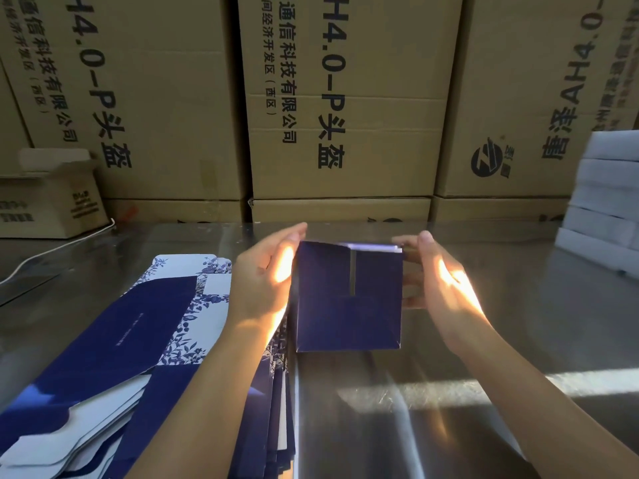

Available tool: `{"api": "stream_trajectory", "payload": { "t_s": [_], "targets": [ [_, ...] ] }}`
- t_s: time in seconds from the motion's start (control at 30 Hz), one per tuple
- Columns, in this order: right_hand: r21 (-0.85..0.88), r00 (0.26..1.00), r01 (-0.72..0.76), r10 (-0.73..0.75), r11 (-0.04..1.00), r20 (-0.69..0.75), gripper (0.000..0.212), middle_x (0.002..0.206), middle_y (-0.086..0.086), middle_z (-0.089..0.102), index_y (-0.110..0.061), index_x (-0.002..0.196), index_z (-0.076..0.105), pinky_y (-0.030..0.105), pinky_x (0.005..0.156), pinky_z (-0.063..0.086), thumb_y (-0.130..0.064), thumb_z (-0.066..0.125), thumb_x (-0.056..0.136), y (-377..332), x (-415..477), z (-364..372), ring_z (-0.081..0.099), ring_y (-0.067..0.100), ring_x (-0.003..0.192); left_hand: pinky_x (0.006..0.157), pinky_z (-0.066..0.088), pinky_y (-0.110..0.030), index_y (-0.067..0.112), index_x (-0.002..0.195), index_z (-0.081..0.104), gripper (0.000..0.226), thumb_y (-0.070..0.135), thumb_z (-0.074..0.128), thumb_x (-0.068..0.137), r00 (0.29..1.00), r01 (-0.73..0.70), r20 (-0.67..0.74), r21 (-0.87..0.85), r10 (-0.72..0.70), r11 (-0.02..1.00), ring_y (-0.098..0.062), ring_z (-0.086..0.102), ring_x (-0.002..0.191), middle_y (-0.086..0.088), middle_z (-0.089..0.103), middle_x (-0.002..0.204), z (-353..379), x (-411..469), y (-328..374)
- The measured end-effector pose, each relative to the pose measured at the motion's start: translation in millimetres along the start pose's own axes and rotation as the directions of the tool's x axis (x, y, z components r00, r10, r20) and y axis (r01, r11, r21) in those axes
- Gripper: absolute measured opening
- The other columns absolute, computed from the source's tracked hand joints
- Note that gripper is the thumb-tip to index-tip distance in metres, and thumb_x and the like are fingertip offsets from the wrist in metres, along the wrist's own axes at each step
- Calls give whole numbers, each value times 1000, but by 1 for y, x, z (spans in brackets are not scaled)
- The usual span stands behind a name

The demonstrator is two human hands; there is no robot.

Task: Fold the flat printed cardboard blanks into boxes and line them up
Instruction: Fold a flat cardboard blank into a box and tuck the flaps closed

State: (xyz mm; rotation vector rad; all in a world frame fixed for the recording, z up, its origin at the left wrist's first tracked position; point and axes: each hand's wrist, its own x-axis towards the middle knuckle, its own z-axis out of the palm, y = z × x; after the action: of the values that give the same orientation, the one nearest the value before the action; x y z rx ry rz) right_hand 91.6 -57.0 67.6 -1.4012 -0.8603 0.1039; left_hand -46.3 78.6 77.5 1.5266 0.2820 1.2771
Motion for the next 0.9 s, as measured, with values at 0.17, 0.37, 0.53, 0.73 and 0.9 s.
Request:
{"api": "stream_trajectory", "payload": {
  "t_s": [0.17, 0.37, 0.53, 0.73, 0.9],
  "targets": [
    [-31, 998, -14, 16, 999, 63, 23, 83, -7, 72, -35, 86, 63, 21, 55, 52, -49, 46, 95, 5, 1, -4, 69, 14, 73, 77, 47, -12, 31, 84, 71, 7, 24, 69, 84, 996, -64, 65, 113, 57, 992, 2, 64, 82, 16, 72, 81, 2, -3, -5],
    [-204, 991, 66, -40, 977, 131, 14, 120, -30, 57, -47, 97, 68, 4, 73, 43, -45, 62, 85, 13, 0, -6, 56, -8, 105, 71, 42, -3, 40, 87, 68, 39, 2, 69, 79, 992, -17, 128, 190, -7, 982, 9, 62, 78, 23, 70, 83, -2, -2, -6],
    [-369, 983, 163, -121, 915, 134, 17, 109, -35, 61, -48, 91, 69, 21, 85, 48, -50, 60, 77, 12, -5, -7, 61, -3, 99, 73, 43, -3, 48, 85, 65, 40, 10, 73, 77, 984, 9, 167, 335, -69, 942, 11, 60, 77, 28, 67, 83, -2, -4, -8],
    [-563, 942, 333, -300, 757, 153, 20, 91, -29, 66, -36, 89, 73, 2, 73, 38, -51, 60, 82, -1, -7, -10, 59, -7, 85, 71, 47, -10, 37, 81, 74, 16, 29, 81, 69, 984, -75, 177, 372, 9, 925, 3, 62, 70, 31, 67, 93, 2, -8, 0],
    [-597, 920, 389, -324, 701, 220, 15, 94, -26, 65, -30, 93, 74, -1, 74, 35, -38, 64, 86, -3, -10, -7, 55, -8, 92, 85, 46, -12, 36, 86, 74, 17, 36, 79, 70, 981, -98, 193, 468, 7, 878, 13, 60, 91, 29, 67, 100, -1, -8, 1]
  ]
}}
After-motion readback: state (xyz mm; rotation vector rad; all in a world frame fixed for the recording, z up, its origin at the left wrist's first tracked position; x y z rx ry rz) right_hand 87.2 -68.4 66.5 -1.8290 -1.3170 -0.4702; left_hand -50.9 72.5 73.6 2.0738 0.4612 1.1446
